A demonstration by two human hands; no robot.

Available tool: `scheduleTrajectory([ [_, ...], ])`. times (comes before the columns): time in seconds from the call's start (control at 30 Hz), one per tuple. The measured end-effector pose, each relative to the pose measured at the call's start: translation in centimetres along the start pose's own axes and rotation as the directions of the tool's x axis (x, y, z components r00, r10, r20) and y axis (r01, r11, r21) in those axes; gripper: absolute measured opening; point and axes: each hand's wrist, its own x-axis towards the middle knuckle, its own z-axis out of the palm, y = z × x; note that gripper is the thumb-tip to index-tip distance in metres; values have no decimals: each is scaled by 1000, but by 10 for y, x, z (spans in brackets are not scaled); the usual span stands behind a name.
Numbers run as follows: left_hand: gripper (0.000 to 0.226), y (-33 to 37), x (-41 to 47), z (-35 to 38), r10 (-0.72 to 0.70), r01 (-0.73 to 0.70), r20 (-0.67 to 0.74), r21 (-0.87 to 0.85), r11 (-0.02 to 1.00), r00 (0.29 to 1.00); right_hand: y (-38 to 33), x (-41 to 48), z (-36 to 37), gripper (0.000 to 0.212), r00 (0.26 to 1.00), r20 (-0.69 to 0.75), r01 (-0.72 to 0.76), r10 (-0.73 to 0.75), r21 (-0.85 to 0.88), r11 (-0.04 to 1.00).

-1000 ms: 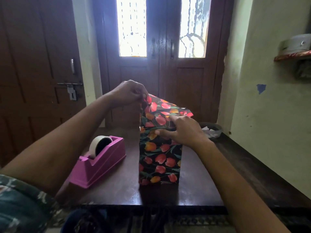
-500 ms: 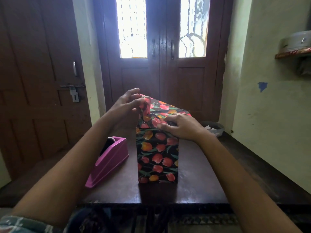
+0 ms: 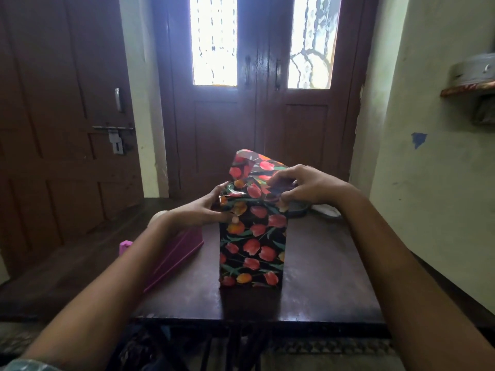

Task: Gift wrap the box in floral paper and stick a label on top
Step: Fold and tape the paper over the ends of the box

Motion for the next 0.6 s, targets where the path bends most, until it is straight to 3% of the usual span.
scheduleTrajectory([
  [0.17,79,-10,-2,0,12,-13,-26,-45,999,1000,-10,2,6,13,988,-103,102,-119,-157,982],
  [0.37,85,4,-3,-7,10,-9,-40,33,999,999,-13,-1,3,4,949,-221,147,-224,-316,937],
  [0.6,92,13,9,-4,111,-95,-90,162,982,990,-3,-3,-4,9,995,-43,82,-91,-172,982],
])
